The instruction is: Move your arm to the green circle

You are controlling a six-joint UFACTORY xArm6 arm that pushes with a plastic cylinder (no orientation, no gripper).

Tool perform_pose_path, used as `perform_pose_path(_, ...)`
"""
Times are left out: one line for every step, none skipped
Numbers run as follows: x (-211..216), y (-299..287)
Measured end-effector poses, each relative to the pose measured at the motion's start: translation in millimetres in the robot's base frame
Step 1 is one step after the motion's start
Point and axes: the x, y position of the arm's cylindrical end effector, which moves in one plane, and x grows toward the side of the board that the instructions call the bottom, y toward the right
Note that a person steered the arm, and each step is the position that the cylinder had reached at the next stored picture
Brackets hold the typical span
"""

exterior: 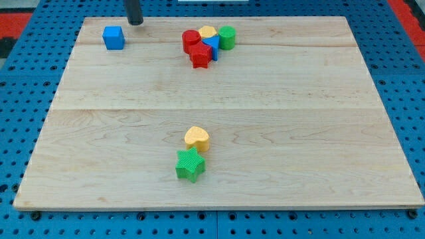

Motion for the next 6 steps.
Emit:
perform_pose_path(-1.1, 44.1)
perform_pose_path(-1.2, 99.6)
perform_pose_path(-1.0, 124.1)
perform_pose_path(-1.1, 133.6)
perform_pose_path(-0.1, 162.1)
perform_pose_path(23.0, 219.7)
